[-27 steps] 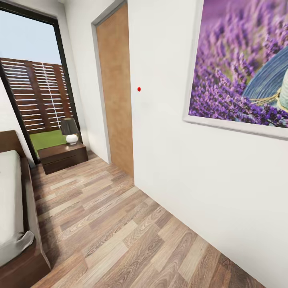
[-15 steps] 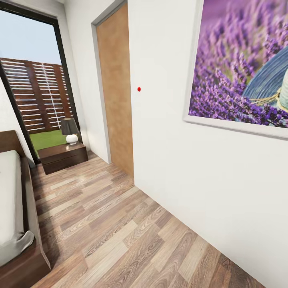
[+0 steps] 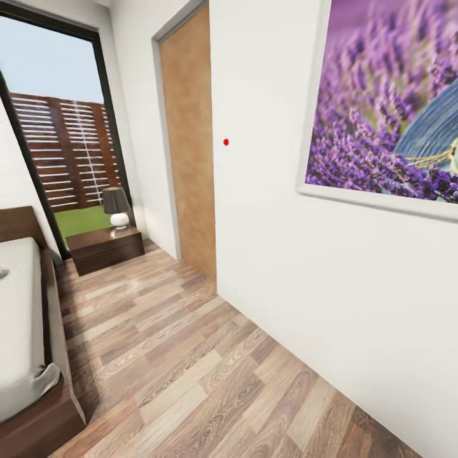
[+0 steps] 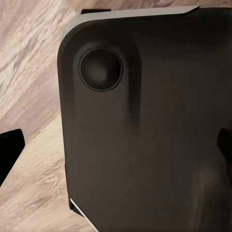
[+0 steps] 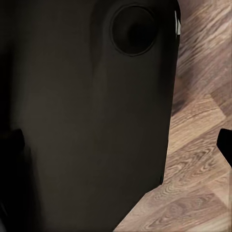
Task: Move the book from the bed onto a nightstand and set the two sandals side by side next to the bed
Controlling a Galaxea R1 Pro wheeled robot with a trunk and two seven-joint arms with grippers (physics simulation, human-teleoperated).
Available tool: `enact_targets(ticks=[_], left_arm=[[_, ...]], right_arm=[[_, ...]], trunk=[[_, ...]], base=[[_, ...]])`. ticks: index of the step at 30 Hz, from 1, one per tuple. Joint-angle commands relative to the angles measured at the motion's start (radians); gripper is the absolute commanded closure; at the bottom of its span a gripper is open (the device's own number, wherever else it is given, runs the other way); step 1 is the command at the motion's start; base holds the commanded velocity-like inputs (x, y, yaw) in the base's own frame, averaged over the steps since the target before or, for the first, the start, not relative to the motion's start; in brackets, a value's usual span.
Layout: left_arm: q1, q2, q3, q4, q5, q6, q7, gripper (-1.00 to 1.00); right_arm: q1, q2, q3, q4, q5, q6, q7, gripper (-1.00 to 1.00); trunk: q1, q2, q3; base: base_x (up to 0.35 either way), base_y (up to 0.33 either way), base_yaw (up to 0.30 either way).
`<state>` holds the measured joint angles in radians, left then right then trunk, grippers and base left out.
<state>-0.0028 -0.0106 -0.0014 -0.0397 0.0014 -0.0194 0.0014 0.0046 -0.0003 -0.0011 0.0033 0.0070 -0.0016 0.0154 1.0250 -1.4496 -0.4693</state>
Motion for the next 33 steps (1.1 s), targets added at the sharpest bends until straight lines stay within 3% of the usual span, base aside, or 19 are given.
enact_targets(ticks=[1, 33], left_arm=[[0.000, 0.000, 0.000, 0.000, 0.000, -0.002, 0.000, -1.00], [0.000, 0.001, 0.000, 0.000, 0.000, -0.002, 0.000, -1.00]], right_arm=[[0.000, 0.000, 0.000, 0.000, 0.001, 0.000, 0.002, -1.00], [0.000, 0.000, 0.000, 0.000, 0.001, 0.000, 0.001, -1.00]], trunk=[[0.000, 0.000, -0.001], [0.000, 0.000, -0.001]], base=[[0.000, 0.000, 0.253], [0.000, 0.000, 0.289]])
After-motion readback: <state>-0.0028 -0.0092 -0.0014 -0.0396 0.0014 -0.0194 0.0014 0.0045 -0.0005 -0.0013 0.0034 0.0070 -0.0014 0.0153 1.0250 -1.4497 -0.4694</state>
